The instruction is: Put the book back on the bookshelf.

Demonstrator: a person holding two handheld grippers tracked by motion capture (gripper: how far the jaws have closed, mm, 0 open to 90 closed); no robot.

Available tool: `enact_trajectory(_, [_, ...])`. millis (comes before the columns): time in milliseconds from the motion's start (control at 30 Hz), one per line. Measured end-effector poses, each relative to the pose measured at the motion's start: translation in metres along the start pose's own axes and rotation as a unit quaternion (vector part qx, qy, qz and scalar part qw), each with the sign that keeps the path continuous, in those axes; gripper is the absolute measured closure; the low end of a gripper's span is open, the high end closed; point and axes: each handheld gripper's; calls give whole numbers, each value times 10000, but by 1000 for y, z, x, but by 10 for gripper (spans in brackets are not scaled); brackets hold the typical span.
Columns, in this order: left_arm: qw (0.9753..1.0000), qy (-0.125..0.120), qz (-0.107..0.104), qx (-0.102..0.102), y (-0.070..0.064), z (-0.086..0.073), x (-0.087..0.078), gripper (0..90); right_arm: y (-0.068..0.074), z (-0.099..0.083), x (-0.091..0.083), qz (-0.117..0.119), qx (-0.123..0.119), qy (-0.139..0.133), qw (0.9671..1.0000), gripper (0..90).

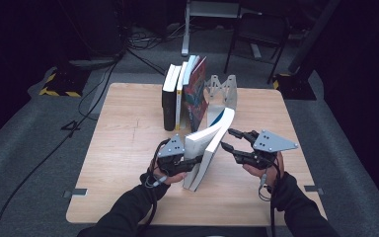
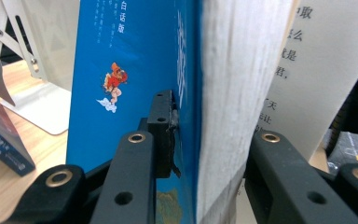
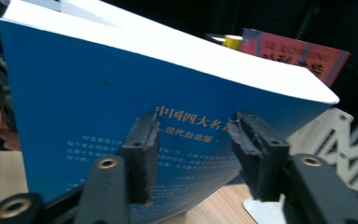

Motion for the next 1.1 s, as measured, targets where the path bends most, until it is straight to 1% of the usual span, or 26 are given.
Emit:
enact_trajectory(67, [10000, -10, 45, 30, 1, 0, 0, 701, 3, 0, -1, -176, -8, 34, 9998, 537])
enact_trajectory(133, [9998, 50, 165, 110, -3, 1, -1, 685, 4, -1, -2, -178, 43, 19, 9998, 531])
enact_trajectory(167, [9996, 83, 219, 137, -5, 0, -2, 674, 3, -3, -2, -137, 88, -8, 9999, 511])
enact_trajectory(200, [9994, 105, 266, 176, -7, 0, -2, 649, 3, -5, -2, -45, 177, 11, 9998, 483])
enact_trajectory(233, [9992, 112, 303, 218, -8, -1, -3, 649, 3, -5, -2, -45, 177, 11, 9998, 483])
enact_trajectory(267, [9992, 113, 334, 201, -9, -2, -3, 641, 4, -5, -2, 6, 218, 59, 9997, 479])
enact_trajectory(300, [9991, 110, 351, 192, -10, -3, -4, 634, 7, -7, -1, 18, 195, 51, 9998, 478])
enact_trajectory(367, [9984, 163, 464, 279, -10, -4, -7, 629, 12, -7, 1, 142, 113, 114, 9998, 458])
enact_trajectory(433, [9982, 178, 513, 243, -11, -5, -9, 623, 16, -8, 2, 165, 76, 108, 9998, 458])
enact_trajectory(467, [9978, 217, 582, 222, -12, -5, -10, 621, 17, -8, 2, 193, 78, 118, 9997, 458])
enact_trajectory(533, [9964, 299, 748, 257, -15, -6, -13, 594, 20, -10, 4, 228, 60, 151, 9996, 454])
enact_trajectory(600, [9951, 404, 835, 334, -19, -7, -15, 550, 23, -13, 5, 371, 36, 262, 9990, 463])
enact_trajectory(667, [9940, 509, 859, 440, -23, -10, -16, 527, 27, -16, 8, 403, -26, 378, 9985, 463])
enact_trajectory(700, [9941, 554, 829, 434, -25, -12, -17, 515, 28, -18, 9, 430, -16, 391, 9983, 462])
enact_trajectory(733, [9934, 582, 873, 461, -27, -14, -18, 506, 28, -19, 11, 472, 6, 432, 9980, 456])
enact_trajectory(767, [9933, 601, 868, 467, -29, -15, -18, 491, 29, -21, 13, 482, -1, 468, 9977, 452])
enact_trajectory(800, [9926, 672, 888, 492, -32, -17, -18, 472, 30, -22, 14, 477, -21, 491, 9977, 451])
enact_trajectory(833, [9926, 672, 888, 492, -32, -17, -18, 455, 30, -22, 14, 477, -21, 491, 9977, 451])
enact_trajectory(867, [9914, 756, 923, 543, -35, -20, -17, 455, 31, -23, 15, 483, -33, 518, 9975, 450])
enact_trajectory(967, [9901, 877, 956, 543, -41, -27, -17, 438, 31, -27, 18, 511, -22, 561, 9971, 451])
enact_trajectory(1000, [9904, 884, 933, 512, -42, -28, -17, 428, 31, -29, 19, 517, -14, 566, 9971, 450])
enact_trajectory(1067, [9908, 957, 815, 497, -44, -30, -16, 425, 29, -31, 20, 544, -5, 575, 9969, 450])
enact_trajectory(1100, [9904, 1034, 753, 521, -45, -31, -16, 389, 29, -33, 22, 552, 17, 614, 9966, 449])
Point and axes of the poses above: each handheld gripper's, and its own axes: x roughly forward along the jaws, z roughly out of its top, y roughly to its left, and after that the axes turned 10 degrees about y, right-handed
